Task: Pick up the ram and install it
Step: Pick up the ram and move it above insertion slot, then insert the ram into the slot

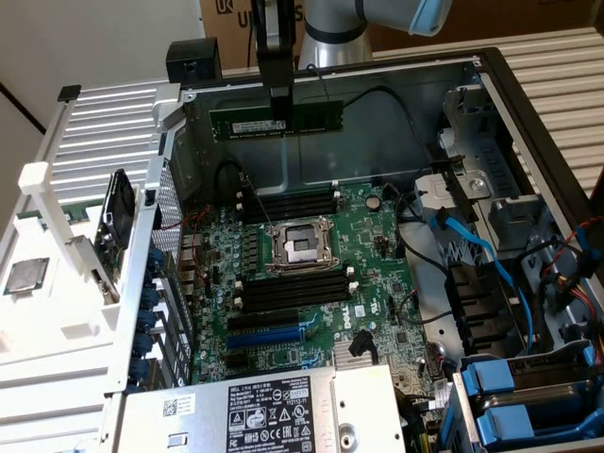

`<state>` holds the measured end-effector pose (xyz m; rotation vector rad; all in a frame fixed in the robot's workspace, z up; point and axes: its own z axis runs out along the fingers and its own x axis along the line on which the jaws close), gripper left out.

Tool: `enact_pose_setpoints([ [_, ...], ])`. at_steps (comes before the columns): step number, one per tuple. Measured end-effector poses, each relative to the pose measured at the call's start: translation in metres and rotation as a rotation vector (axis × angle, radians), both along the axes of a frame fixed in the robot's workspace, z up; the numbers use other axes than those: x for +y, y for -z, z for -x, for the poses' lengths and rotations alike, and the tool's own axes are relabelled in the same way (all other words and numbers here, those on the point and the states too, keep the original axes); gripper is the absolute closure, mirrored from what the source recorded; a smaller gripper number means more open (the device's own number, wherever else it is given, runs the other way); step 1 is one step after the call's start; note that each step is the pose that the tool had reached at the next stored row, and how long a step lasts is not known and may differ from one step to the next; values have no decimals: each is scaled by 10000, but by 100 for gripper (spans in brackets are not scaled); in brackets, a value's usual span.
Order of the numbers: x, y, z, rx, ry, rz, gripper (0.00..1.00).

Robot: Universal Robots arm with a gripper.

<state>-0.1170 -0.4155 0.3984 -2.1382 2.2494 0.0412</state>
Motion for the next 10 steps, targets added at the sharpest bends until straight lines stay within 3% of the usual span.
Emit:
enact_pose_setpoints([
  [10,0,0,-16,0,0,-1,87],
])
